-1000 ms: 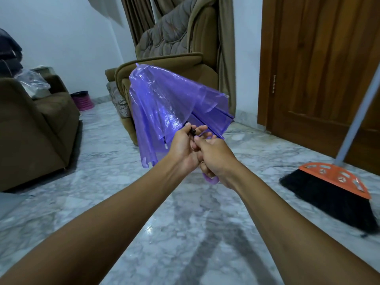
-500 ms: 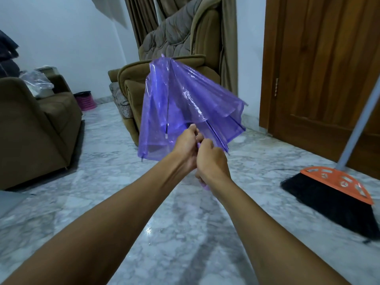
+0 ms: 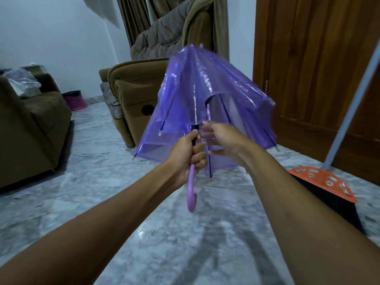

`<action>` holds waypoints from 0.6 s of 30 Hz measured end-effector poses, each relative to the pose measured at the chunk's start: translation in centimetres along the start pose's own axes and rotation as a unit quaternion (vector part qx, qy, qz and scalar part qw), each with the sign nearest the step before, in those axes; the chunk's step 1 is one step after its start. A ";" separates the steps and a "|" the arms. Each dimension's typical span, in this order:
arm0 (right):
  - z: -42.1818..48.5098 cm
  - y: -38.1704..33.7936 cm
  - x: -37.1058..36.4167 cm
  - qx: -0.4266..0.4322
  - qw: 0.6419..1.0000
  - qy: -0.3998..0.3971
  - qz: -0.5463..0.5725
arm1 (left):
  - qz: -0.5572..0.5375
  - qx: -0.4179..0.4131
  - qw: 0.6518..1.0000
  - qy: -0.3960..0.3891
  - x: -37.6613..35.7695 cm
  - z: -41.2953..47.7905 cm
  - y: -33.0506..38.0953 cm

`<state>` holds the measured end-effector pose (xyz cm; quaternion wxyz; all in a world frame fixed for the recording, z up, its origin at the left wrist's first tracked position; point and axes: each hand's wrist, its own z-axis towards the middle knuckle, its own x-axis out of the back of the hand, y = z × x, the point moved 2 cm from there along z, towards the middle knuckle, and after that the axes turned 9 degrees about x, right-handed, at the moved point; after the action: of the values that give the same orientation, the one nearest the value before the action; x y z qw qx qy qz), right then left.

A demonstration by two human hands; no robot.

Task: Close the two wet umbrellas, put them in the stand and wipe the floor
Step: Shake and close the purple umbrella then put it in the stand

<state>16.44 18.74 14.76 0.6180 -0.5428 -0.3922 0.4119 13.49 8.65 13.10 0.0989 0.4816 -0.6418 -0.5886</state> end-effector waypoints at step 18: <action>-0.5 3.8 0.5 0.036 0.995 0.095 0.011 | 0.079 0.058 0.995 0.035 -2.4 -1.9 -3.5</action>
<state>16.75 19.31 10.97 0.6673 -0.5612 -0.3105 0.3786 17.82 9.70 11.72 0.1393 0.4542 -0.7074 -0.5233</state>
